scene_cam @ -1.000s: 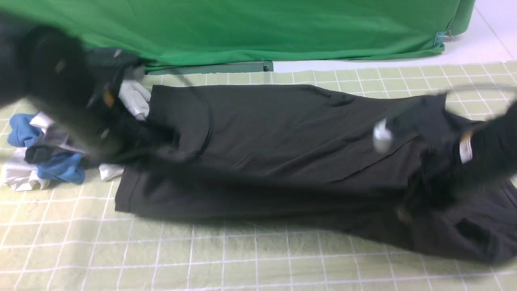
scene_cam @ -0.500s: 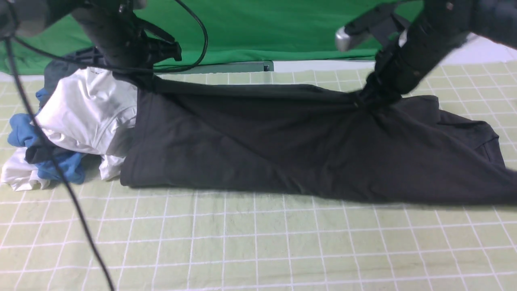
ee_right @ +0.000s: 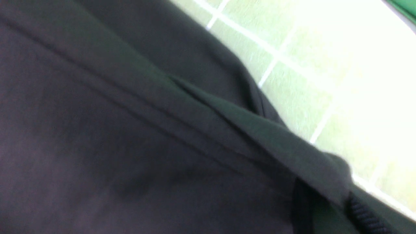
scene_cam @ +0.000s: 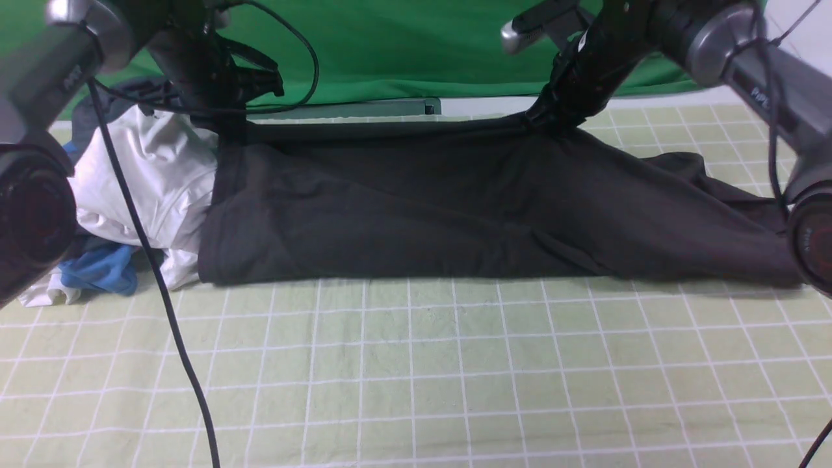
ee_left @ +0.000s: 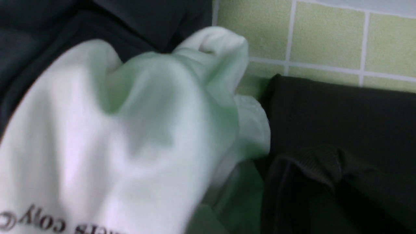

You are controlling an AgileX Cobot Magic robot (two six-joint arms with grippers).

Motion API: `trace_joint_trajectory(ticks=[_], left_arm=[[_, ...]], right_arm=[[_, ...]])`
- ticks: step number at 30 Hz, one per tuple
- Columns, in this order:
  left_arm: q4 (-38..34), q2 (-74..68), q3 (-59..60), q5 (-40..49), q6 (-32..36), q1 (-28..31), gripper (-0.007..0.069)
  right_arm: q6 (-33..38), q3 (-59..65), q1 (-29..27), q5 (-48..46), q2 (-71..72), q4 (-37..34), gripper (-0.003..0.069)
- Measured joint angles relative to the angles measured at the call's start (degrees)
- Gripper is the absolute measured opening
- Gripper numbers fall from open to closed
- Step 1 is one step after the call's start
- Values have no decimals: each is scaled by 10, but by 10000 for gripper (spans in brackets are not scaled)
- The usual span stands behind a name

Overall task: Fold a long-sleeved shirt over a green coffee tablecloth.
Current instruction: 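Fold the black garment in half by bringing its near edge over to the far edge, then pull the folded dark garment lengthwise by its ends to straighten it flat on the table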

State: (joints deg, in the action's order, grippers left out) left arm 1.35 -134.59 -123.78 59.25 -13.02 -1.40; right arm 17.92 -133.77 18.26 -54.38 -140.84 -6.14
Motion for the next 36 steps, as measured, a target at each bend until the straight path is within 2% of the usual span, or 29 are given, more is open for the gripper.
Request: trace_joint_trajectory(ticks=[2, 5, 9, 11, 12, 16, 17, 18, 20, 22, 23, 24, 25, 26, 29, 32, 33, 36], left_arm=[[1, -4, 0, -8, 0, 0, 37], [3, -8, 0, -24, 0, 0, 50], [16, -8, 0, -48, -5, 2, 149], [22, -8, 0, -51, -12, 3, 192], [30, -8, -1, -50, -17, 3, 264], [54, -1, -1, -36, -18, 3, 400], [55, -1, -1, -36, -18, 3, 406], [61, 9, -1, -27, -18, 3, 437], [59, 25, -1, -11, -11, 3, 448], [39, 49, -1, 14, 22, 3, 402], [29, 61, -1, 28, 44, 4, 354], [26, 63, -2, 32, 48, 4, 342], [12, 81, -2, 58, 77, 4, 232], [5, 93, -3, 78, 93, 4, 141], [-22, 119, 5, 97, 134, 4, 39], [-46, 149, 40, 99, 160, 3, 14], [-50, 181, 89, 99, 168, -2, 8], [-50, 220, 160, 78, 175, -10, 4]], right_arm=[[-5, -1, 0, 10, -7, 1, 37], [-9, -1, 0, 24, -19, 3, 81], [-11, -3, -2, 34, -22, 11, 293], [-11, -4, -2, 33, -22, 12, 335], [-11, -4, -4, 26, -18, 13, 386], [-11, -4, -4, -13, 10, 20, 403], [-11, -4, -4, -16, 13, 21, 400], [-14, -4, -4, -36, 32, 29, 378], [-18, -4, -4, -70, 61, 49, 320], [-24, -3, -8, -120, 95, 65, 185], [-27, 1, -13, -134, 114, 67, 102], [-27, 2, -13, -135, 117, 67, 92], [-29, 13, -23, -142, 140, 67, 40], [-32, 28, -34, -145, 156, 65, 20], [-35, 78, -67, -146, 201, 56, -1], [-37, 143, -98, -148, 233, 41, -4], [-27, 201, -129, -150, 255, 15, -4], [-3, 254, -164, -154, 266, -21, 14]])
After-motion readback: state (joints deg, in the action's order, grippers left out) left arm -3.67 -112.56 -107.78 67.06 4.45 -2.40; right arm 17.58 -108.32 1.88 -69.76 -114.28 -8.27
